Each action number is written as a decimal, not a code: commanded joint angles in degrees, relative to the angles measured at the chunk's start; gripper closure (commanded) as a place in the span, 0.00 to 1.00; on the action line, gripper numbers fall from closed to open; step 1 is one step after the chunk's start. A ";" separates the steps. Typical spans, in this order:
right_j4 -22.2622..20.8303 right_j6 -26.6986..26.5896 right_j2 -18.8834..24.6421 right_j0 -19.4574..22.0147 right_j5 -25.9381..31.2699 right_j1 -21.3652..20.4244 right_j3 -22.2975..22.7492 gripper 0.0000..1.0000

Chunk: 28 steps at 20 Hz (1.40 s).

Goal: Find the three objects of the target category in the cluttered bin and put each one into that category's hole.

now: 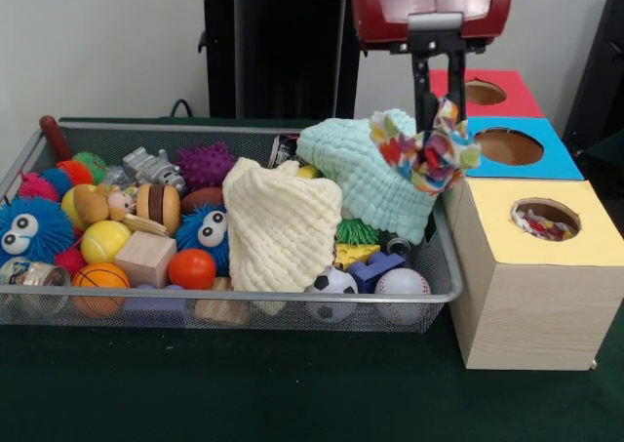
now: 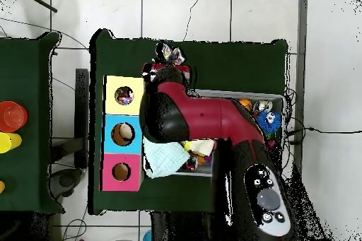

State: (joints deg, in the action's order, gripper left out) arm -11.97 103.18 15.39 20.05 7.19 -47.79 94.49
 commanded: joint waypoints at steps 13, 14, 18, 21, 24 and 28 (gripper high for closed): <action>1.57 9.33 12.27 5.03 -5.12 4.04 4.03 1.00; 1.65 9.47 12.27 4.93 -5.04 3.72 4.21 1.00; 2.73 10.26 11.12 3.56 -3.63 3.44 4.45 1.00; 3.88 10.63 9.83 2.35 -2.06 4.23 4.47 1.00; 4.96 9.91 10.26 2.33 0.06 4.79 4.81 1.00; 7.35 7.93 11.59 3.11 6.31 5.64 5.47 1.00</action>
State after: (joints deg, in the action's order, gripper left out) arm -7.77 103.18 23.78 22.29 3.92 -44.36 94.67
